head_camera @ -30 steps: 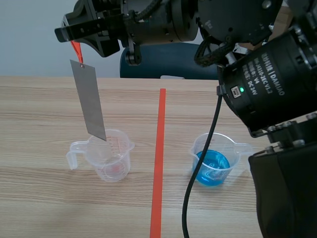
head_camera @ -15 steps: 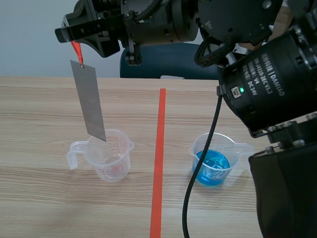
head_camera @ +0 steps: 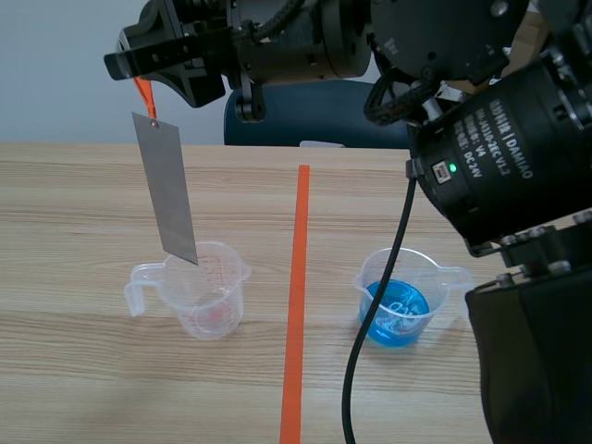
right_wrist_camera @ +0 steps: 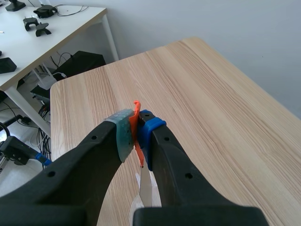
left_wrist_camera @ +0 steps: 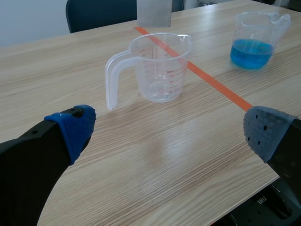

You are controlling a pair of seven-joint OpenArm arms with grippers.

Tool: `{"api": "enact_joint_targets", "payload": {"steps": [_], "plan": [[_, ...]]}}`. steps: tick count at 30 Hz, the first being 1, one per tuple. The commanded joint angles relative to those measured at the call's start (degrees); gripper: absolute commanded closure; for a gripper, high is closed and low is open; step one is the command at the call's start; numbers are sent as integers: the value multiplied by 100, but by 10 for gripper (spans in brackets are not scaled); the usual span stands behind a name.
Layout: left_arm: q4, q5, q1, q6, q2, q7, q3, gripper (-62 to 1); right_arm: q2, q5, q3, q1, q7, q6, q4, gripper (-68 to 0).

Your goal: Do the redox reaction experiment. move the plate over the left beaker

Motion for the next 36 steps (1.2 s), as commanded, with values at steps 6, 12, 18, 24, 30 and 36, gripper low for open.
{"api": "enact_joint_targets", "payload": {"steps": [6, 12, 18, 24, 30, 36], "plan": [[35, -35, 63, 13, 42, 151, -59, -623, -4, 101, 2, 70, 120, 4, 4, -2], [35, -37, 63, 13, 42, 291, -59, -623, -4, 101, 2, 68, 120, 4, 4, -2], [35, -37, 63, 13, 42, 227, -59, -623, -4, 101, 2, 68, 120, 2, 4, -2], [35, -37, 63, 13, 42, 201, -59, -623, -4, 101, 2, 68, 118, 2, 4, -2], [35, -37, 63, 13, 42, 201, -59, -623, -4, 101, 2, 68, 118, 2, 4, -2], [35, -37, 63, 15, 42, 201, -59, -623, -4, 101, 2, 68, 120, 2, 4, -2]]}}
